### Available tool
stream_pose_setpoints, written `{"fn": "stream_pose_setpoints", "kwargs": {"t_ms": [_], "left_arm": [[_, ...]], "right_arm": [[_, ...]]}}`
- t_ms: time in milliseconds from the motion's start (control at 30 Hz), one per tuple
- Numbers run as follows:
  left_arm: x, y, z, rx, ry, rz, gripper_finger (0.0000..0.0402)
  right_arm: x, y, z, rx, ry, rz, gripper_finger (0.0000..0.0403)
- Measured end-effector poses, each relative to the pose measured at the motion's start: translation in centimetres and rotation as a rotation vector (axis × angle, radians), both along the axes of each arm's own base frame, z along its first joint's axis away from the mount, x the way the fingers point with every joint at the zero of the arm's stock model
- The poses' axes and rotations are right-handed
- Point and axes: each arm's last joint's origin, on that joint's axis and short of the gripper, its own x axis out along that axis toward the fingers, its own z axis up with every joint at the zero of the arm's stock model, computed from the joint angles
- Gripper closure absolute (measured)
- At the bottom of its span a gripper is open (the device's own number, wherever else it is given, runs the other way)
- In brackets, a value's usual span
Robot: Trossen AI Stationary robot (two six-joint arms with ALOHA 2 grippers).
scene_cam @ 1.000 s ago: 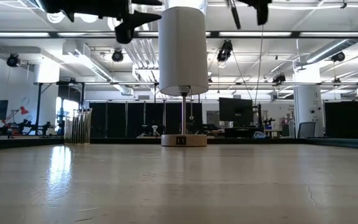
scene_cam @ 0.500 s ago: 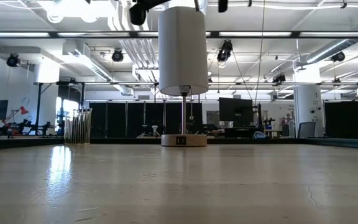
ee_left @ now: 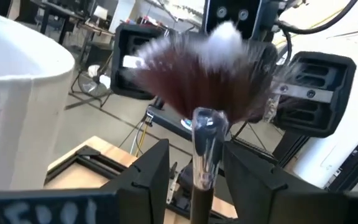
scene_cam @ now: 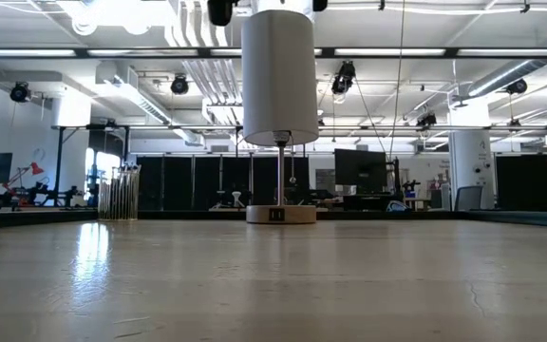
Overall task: Pick & Place Makeup Brushes
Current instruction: Put the highlighter brush into the makeup holder
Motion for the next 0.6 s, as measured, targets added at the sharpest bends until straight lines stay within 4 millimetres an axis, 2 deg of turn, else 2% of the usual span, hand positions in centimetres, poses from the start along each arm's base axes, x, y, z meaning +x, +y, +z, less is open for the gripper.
{"fn": "stream_pose_setpoints", "kwargs": {"t_ms": [267, 467, 600], "left_arm": [[0.1, -0.1, 0.2, 0.038, -0.029, -0.023, 0.0260], [1.0, 0.0, -0.1, 0.047, -0.051, -0.074, 0.0261], [1.3, 0.1, -0.1, 0.051, -0.060, -0.074, 0.0282]], "right_arm": [[0.0, 0.1, 0.2, -0.011, -0.021, 0.043, 0.0390], [0.0, 0.4, 0.4, -0.019, -0.037, 0.072, 0.0390], [0.0, 0.4, 0.4, -0.021, -0.042, 0.077, 0.0390]]}}
